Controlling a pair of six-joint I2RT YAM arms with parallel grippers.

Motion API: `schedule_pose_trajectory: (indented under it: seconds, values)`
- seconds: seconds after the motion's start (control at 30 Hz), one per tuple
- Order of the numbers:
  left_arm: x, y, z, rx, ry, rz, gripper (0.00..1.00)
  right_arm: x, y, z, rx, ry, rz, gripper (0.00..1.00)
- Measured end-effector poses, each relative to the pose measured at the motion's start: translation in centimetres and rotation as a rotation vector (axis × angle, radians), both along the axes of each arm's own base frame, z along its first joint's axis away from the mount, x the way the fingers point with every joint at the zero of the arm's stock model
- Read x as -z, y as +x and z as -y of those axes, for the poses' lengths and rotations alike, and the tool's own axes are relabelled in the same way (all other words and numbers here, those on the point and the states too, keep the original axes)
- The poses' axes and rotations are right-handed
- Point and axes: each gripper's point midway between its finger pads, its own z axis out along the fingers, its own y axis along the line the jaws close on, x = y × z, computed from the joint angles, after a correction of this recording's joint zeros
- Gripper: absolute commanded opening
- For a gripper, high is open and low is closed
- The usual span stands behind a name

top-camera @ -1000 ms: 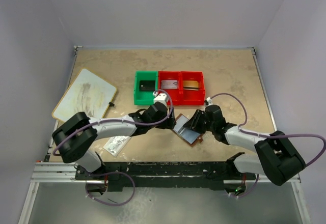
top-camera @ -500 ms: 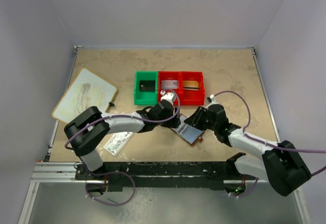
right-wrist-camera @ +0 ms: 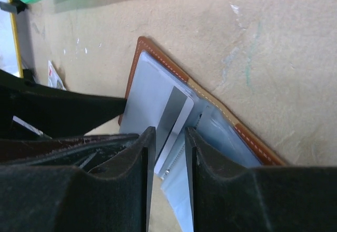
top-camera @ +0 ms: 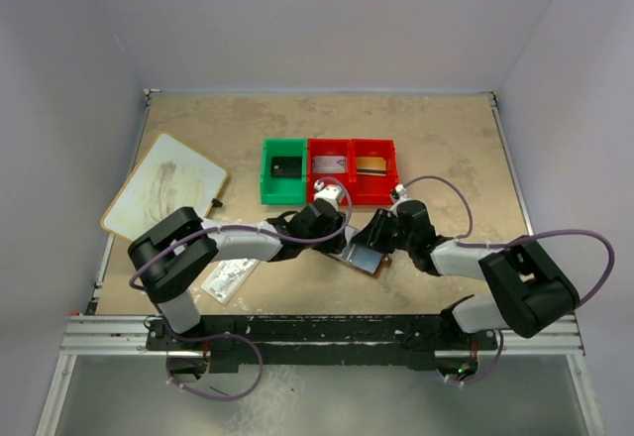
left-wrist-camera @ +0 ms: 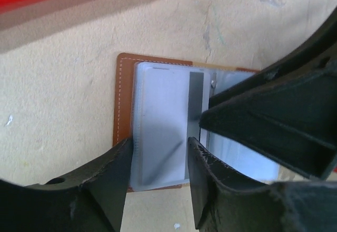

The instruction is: Take the credit cards out of the card holder

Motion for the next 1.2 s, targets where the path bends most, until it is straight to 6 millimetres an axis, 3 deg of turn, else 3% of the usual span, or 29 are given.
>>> schedule_pose_trajectory:
  seconds: [0.1, 0.23, 0.43, 0.63, 0.87, 1.03, 1.2]
  values:
    - [0.0, -1.3, -0.7, 0.0, 0.005, 0.006, 0.37, 0.0, 0.1, -0.5, -0.053, -0.008, 0.018, 0.28]
    - [0.1, -4.5, -0.9, 0.026, 0.004, -0.004, 0.34, -0.1, 0.0, -1.3, -0.14, -0.009, 0.038, 0.26]
    - [0.1, -7.2, -1.0, 0.007, 0.012, 0.007, 0.37, -0.2, -0.7, -1.7, -0.212, -0.014, 0.045, 0.32]
    - [-1.6, -6.1, -2.8, -0.105, 0.001, 0.053, 0.4, -1.5, -1.3, -0.6, -0.221, -0.064, 0.079, 0.35]
    - [-3.5, -5.3, -1.7, -0.128, -0.043, 0.078, 0.4, -1.9, -2.0, -0.1, -0.249, -0.09, 0.092, 0.33]
    - [-3.1, -4.7, 0.1, -0.127, -0.038, 0.065, 0.39, -1.0, -2.2, -0.2, -0.258, -0.092, 0.07, 0.3]
    - [-1.3, -5.0, 0.1, -0.121, -0.003, 0.032, 0.34, 0.0, -2.6, -0.3, -0.271, -0.081, 0.055, 0.29]
